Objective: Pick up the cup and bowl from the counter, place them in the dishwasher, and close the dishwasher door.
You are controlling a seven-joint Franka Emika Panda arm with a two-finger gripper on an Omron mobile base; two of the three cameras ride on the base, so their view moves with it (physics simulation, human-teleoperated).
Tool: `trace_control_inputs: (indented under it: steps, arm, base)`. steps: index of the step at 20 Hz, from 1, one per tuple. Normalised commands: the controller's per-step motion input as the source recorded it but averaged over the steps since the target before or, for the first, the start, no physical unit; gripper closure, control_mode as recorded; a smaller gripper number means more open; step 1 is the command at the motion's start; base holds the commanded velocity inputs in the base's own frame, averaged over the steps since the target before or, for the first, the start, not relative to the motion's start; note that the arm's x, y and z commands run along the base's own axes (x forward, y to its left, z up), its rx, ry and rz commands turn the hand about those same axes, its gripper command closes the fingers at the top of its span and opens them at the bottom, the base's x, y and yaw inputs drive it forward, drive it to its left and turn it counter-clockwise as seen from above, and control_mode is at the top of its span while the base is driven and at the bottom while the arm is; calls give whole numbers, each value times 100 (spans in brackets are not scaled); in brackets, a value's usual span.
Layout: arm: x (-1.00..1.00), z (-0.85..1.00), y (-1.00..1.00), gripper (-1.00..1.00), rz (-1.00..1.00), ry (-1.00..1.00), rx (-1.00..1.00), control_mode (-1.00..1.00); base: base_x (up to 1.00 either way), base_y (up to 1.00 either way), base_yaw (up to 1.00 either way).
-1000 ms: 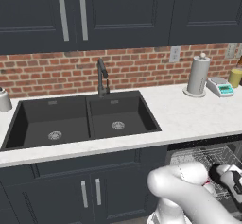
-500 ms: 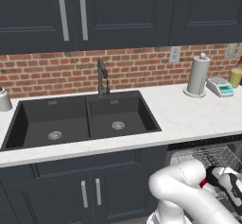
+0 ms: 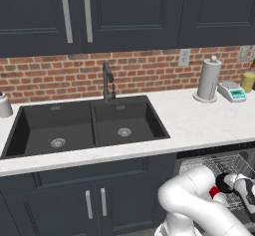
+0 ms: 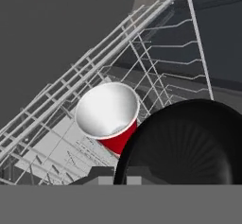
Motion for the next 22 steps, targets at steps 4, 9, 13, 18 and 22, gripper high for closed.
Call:
trace_control_inputs:
  steps: [4,9,13,18,22]
  arm:
    - [36,-53,-15,100,14,-3,0,-100]
    - [47,-55,-11,100,12,-1,0,-100]
    - [46,-44,-12,100,7,0,0,-100]
    - [31,-26,-15,100,1,0,0,-100]
    - [33,-5,-9,-100,0,0,0,-100]
  base:
    - [0,0,0]
    - [0,0,0]
    - [0,0,0]
    - [0,0,0]
    - [0,0,0]
